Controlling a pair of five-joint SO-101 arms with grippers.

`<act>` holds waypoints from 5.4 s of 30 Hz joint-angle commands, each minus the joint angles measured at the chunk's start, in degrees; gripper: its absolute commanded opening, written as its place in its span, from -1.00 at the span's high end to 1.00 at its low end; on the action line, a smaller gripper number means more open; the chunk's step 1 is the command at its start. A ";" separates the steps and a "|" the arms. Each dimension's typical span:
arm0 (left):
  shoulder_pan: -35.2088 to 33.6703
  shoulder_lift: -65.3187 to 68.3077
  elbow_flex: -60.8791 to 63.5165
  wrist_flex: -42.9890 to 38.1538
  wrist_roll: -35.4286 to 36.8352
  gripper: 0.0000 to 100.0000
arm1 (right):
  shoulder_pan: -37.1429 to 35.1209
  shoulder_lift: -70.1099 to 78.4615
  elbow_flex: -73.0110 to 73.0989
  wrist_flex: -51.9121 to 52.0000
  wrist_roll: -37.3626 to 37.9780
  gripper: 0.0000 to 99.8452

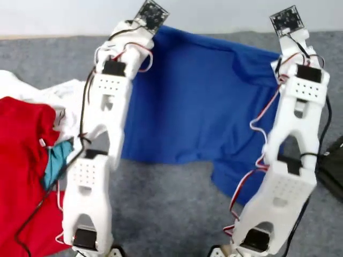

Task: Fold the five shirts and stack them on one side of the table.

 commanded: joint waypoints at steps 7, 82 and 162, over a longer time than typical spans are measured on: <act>-0.44 16.44 -28.26 -1.41 -0.79 1.00 | -0.92 9.98 -18.11 0.57 -0.53 0.98; -1.67 10.20 -35.56 64.09 -21.63 1.00 | -7.52 -15.60 -2.11 54.02 5.71 0.98; 3.16 10.81 -31.16 63.91 -20.22 1.00 | -5.67 -6.29 25.41 34.77 -10.20 0.60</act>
